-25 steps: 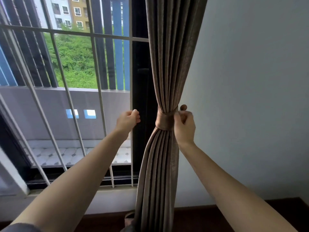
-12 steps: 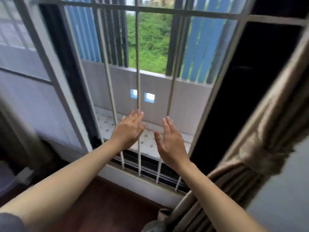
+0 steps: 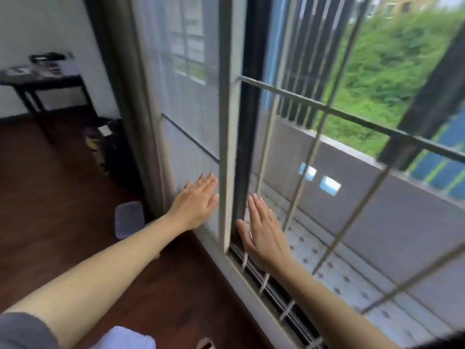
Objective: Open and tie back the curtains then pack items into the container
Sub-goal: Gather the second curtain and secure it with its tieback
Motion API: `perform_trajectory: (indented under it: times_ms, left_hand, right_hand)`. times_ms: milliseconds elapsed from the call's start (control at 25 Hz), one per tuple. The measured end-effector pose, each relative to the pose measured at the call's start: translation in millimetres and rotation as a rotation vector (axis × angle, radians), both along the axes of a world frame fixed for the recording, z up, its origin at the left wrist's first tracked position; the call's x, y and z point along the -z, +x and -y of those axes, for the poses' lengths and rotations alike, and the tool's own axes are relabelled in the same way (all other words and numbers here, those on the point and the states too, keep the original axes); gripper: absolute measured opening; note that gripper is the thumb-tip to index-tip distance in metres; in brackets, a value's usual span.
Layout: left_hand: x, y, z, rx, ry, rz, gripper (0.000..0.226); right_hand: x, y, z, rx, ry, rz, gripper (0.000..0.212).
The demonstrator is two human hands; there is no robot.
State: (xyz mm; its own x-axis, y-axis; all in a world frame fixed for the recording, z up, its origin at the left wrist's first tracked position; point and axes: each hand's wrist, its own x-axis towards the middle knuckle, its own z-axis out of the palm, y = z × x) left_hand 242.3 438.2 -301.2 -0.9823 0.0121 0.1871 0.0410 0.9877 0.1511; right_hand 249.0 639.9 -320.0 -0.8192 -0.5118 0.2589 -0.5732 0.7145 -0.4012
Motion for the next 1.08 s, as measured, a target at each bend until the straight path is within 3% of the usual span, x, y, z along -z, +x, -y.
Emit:
perform_trajectory:
  times_ms: [120, 280, 480, 840, 1080]
  left_hand:
    - [-9, -8, 83, -0.137, -0.011, -0.026, 0.085]
    - [-23, -31, 190, -0.26, -0.015, -0.042, 0.058]
    - [-43, -56, 308, -0.39, -0.002, -0.085, 0.053]
    - [-32, -114, 471, -0.542, 0.125, -0.098, 0.052]
    - [-36, -231, 614, -0.49, 0.136, -0.148, 0.051]
  right_hand:
    - [-10, -38, 85, -0.127, 0.007, -0.026, 0.089]
    - [-21, -83, 204, -0.274, 0.014, -0.027, 0.07]
    - [-31, -124, 337, -0.368, -0.027, -0.053, 0.068]
    - [-4, -194, 525, -0.347, -0.072, 0.071, 0.064]
    - [17, -285, 676, -0.27, -0.117, 0.078, 0.065]
